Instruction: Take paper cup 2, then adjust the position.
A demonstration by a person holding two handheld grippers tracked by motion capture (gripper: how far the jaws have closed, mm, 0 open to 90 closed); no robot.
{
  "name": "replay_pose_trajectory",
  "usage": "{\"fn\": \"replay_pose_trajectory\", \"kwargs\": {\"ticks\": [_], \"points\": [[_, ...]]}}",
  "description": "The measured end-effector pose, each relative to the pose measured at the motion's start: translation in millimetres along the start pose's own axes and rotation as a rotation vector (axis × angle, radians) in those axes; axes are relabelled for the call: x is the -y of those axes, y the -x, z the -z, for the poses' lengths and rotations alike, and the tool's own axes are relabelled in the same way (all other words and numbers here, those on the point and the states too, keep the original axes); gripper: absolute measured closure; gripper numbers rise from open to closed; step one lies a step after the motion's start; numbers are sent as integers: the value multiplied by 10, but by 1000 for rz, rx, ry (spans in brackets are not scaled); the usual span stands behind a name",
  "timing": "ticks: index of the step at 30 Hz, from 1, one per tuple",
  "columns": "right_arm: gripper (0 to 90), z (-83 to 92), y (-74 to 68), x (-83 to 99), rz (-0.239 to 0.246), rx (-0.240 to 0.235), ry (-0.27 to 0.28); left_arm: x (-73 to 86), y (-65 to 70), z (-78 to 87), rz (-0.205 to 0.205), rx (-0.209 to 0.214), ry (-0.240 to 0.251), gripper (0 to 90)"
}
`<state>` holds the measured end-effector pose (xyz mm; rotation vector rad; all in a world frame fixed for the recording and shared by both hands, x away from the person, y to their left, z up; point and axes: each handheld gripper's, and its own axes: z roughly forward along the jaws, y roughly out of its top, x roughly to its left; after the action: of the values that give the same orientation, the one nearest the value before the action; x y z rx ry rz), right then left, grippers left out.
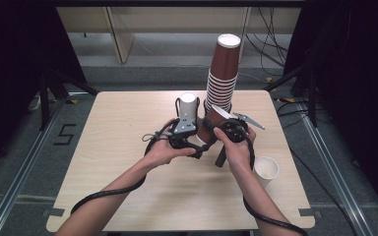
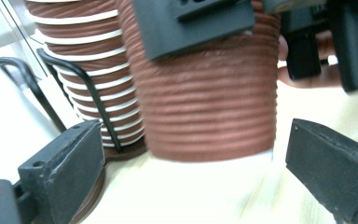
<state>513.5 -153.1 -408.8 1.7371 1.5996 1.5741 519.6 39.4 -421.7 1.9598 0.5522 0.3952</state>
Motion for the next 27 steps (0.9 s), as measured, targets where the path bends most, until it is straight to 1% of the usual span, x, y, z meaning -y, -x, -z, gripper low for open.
{"fn": "replay_pose_trajectory", "kwargs": {"ticks": [1,3,4,5,7,8,9,10,11,13,14,15,17,18,19,20,21,22,23,24,25,27], "points": [[147,11,10,1,35,11,7,17,-4,35,5,-1,4,40],[147,31,0,11,73,27,18,48,-24,110,15,-9,7,40],[147,42,1,16,94,22,24,61,-32,145,17,-14,7,40],[147,60,-12,22,102,23,26,74,-43,178,15,-15,6,39],[147,84,-23,36,146,35,36,94,-59,233,25,-22,10,38],[147,95,-29,41,169,51,39,100,-69,260,26,-26,7,39],[147,108,-34,49,184,50,44,110,-76,277,31,-30,15,39],[147,117,-39,56,201,53,47,117,-84,302,33,-37,11,39],[147,123,-41,63,213,66,49,126,-89,322,36,-42,11,39],[147,145,-59,72,228,52,50,149,-93,358,47,-46,22,39],[147,148,-64,78,252,69,57,162,-95,376,49,-48,22,40],[147,158,-77,82,260,58,64,177,-100,392,49,-50,20,39],[147,166,-89,91,299,58,72,203,-114,419,56,-55,20,39],[146,173,-101,97,312,63,65,213,-121,429,62,-58,21,40],[146,173,-102,105,329,63,74,221,-130,434,63,-60,24,40],[146,180,-110,111,335,64,71,226,-138,438,67,-62,25,40],[146,180,-103,115,358,67,78,230,-146,440,72,-60,28,40],[146,190,-109,125,356,69,82,232,-157,439,70,-60,33,41],[146,198,-109,128,381,72,86,231,-157,446,68,-69,29,41],[146,213,-122,140,366,69,77,232,-157,445,69,-69,30,42],[146,215,-115,151,369,69,80,238,-158,438,73,-62,38,42],[146,218,-102,166,387,69,81,247,-143,441,75,-67,32,42]]}}
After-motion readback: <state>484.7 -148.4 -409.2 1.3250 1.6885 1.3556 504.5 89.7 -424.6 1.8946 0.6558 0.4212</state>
